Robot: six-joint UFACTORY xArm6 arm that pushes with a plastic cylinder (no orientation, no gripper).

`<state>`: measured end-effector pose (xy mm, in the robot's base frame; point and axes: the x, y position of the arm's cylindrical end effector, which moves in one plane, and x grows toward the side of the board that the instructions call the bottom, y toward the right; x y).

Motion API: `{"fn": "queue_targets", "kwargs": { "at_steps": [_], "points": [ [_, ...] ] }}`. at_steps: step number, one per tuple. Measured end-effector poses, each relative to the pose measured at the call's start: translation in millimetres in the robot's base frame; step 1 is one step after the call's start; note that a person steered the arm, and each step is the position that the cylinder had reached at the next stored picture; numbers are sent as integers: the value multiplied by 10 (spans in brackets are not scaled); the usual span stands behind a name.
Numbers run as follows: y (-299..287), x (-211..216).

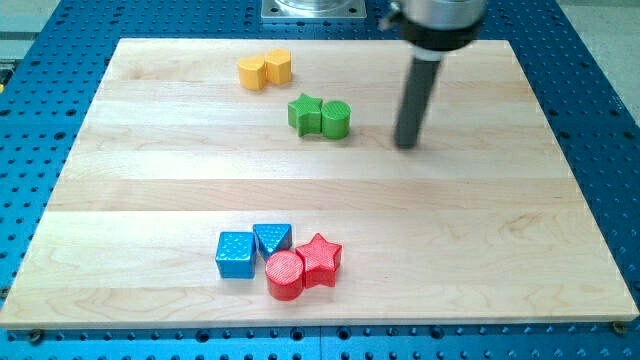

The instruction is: Separate the blue cube from the blue triangle

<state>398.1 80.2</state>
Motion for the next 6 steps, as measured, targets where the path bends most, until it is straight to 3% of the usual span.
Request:
{"fn": "queue_targets", "kwargs": {
  "at_steps": [1, 3, 4, 5, 6],
  "points": [
    [-435, -124],
    [-958, 286],
    [-1642, 1324],
    [-1977, 1460],
    [-2452, 2033]
  ]
}}
